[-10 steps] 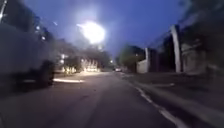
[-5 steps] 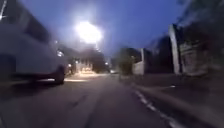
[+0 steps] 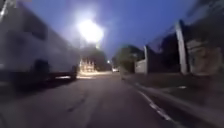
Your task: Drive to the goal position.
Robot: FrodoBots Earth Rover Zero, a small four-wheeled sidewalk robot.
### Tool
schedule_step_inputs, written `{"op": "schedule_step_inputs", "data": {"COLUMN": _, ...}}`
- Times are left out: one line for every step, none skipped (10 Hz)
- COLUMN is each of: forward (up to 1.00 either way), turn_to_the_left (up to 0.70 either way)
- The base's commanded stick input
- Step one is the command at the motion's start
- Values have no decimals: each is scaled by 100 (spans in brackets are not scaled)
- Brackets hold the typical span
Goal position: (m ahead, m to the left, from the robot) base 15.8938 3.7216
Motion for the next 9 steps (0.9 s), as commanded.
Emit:
{"op": "schedule_step_inputs", "data": {"forward": 70, "turn_to_the_left": 0}}
{"op": "schedule_step_inputs", "data": {"forward": 70, "turn_to_the_left": 0}}
{"op": "schedule_step_inputs", "data": {"forward": 70, "turn_to_the_left": 0}}
{"op": "schedule_step_inputs", "data": {"forward": 70, "turn_to_the_left": 0}}
{"op": "schedule_step_inputs", "data": {"forward": 70, "turn_to_the_left": 0}}
{"op": "schedule_step_inputs", "data": {"forward": 70, "turn_to_the_left": 0}}
{"op": "schedule_step_inputs", "data": {"forward": 70, "turn_to_the_left": 0}}
{"op": "schedule_step_inputs", "data": {"forward": 70, "turn_to_the_left": 0}}
{"op": "schedule_step_inputs", "data": {"forward": 70, "turn_to_the_left": 0}}
